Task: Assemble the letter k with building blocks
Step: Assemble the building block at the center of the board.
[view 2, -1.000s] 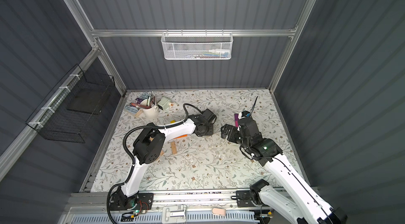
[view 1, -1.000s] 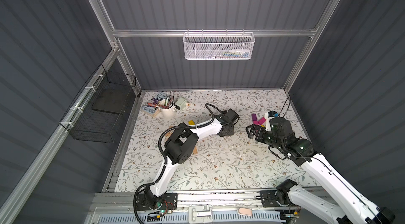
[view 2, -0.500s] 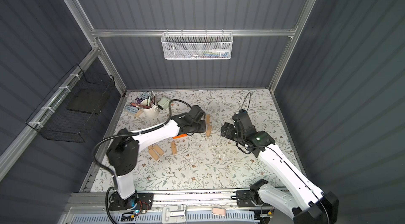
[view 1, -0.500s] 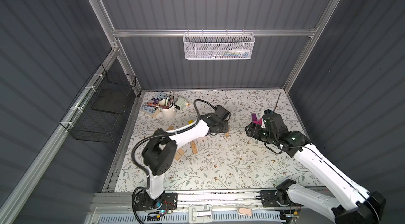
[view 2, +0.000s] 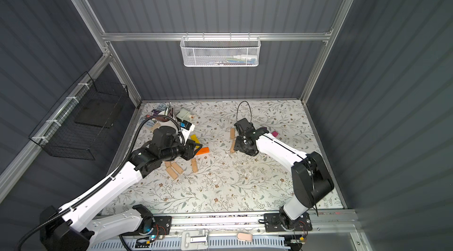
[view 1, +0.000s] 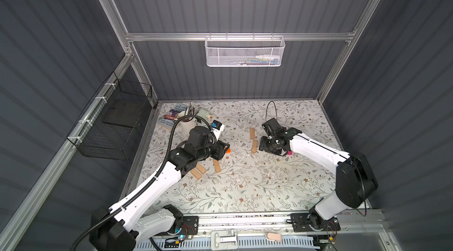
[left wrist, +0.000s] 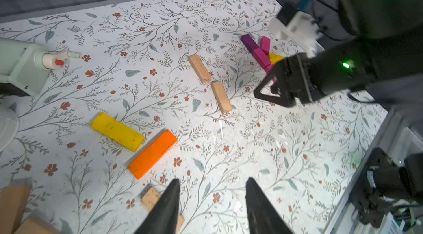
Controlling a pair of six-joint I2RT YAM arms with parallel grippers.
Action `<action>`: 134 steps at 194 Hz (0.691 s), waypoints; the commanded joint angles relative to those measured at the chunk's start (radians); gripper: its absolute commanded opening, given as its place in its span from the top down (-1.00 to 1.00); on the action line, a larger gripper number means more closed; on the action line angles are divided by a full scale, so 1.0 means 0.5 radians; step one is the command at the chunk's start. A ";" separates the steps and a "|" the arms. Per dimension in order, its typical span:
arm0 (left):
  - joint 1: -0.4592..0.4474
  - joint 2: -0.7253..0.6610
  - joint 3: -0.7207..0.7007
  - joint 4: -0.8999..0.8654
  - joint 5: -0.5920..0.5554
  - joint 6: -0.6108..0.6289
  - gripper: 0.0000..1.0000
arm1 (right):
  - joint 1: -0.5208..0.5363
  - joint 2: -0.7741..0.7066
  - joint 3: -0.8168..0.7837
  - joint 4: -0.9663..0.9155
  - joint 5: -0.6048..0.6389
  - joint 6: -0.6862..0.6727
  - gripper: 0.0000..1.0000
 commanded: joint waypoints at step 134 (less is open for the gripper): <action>-0.003 -0.263 -0.152 -0.202 -0.050 0.557 -0.99 | 0.032 0.717 0.449 0.154 0.123 -0.044 0.12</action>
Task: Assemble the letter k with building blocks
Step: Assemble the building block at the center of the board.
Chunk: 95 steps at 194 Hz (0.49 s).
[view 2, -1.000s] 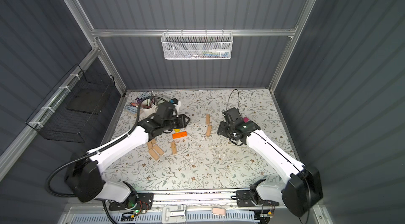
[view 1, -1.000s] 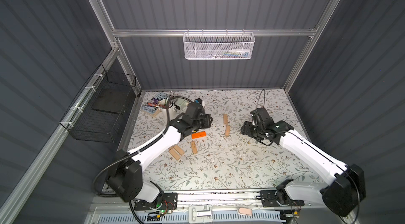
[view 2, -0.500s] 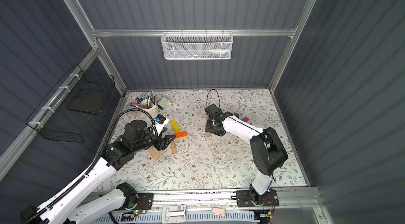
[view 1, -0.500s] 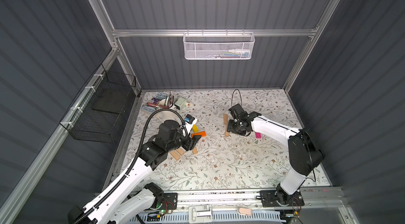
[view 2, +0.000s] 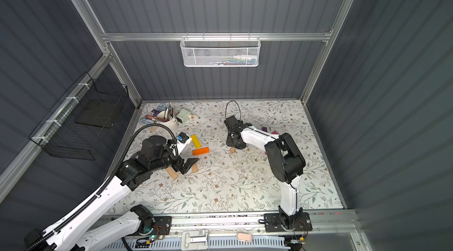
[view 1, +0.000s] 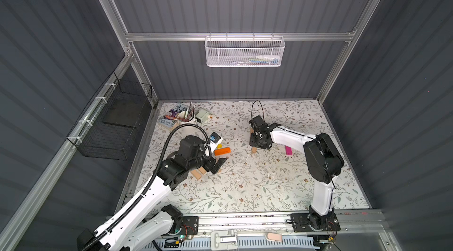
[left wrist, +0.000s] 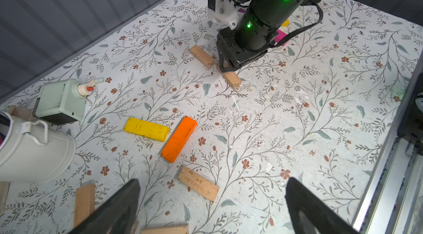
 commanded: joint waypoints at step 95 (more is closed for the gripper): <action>0.000 -0.001 -0.006 -0.074 -0.051 0.031 -0.99 | 0.014 0.108 0.081 0.038 -0.016 -0.116 0.45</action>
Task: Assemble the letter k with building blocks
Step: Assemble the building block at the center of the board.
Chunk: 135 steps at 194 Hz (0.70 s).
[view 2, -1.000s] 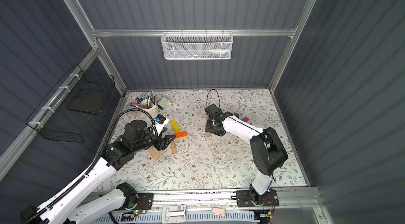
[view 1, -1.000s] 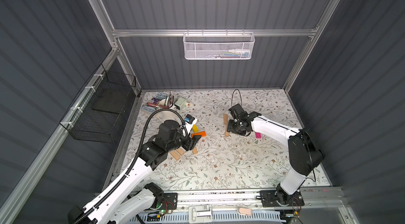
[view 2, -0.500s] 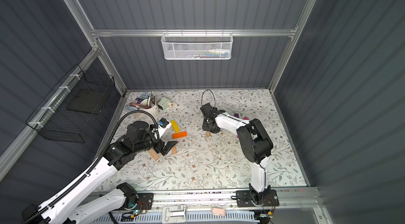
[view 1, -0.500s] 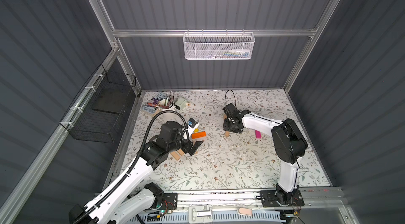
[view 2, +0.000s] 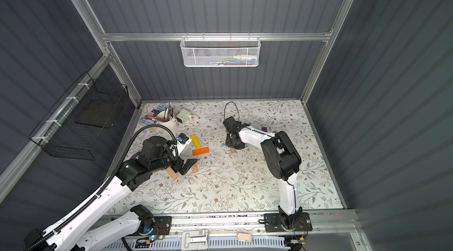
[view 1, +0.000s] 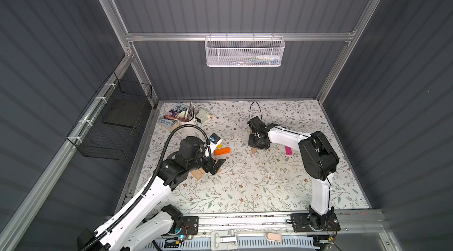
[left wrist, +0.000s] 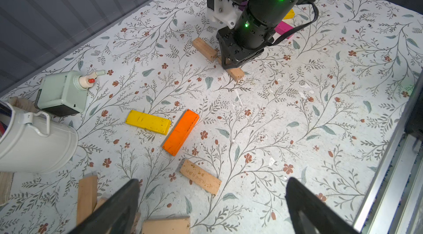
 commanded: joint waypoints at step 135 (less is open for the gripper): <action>-0.002 0.003 -0.002 -0.039 -0.010 0.047 -0.99 | 0.010 0.114 0.140 -0.041 -0.021 -0.174 0.31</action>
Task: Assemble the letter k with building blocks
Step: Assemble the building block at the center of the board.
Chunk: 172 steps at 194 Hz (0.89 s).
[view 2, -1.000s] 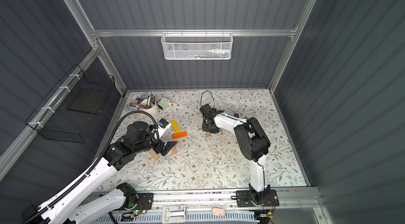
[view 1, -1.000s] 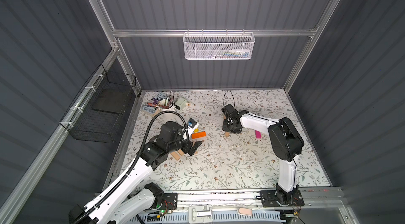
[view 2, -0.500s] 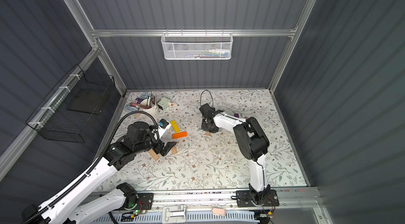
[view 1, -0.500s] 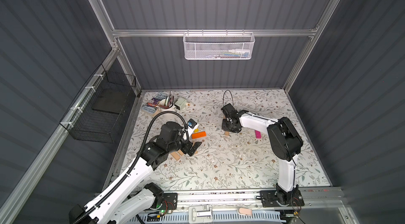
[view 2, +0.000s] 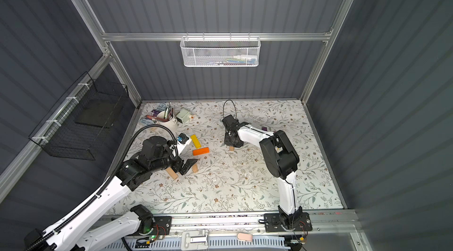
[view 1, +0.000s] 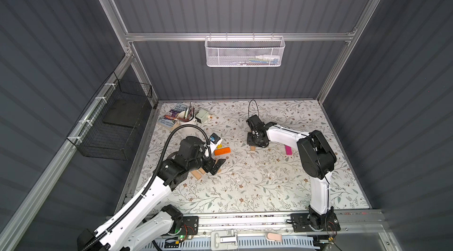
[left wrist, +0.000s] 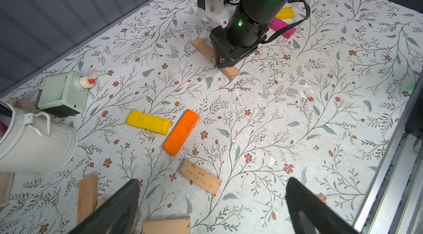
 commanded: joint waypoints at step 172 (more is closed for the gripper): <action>-0.001 0.035 0.008 -0.046 -0.033 0.039 -1.00 | 0.012 0.071 0.075 -0.053 -0.019 -0.050 0.36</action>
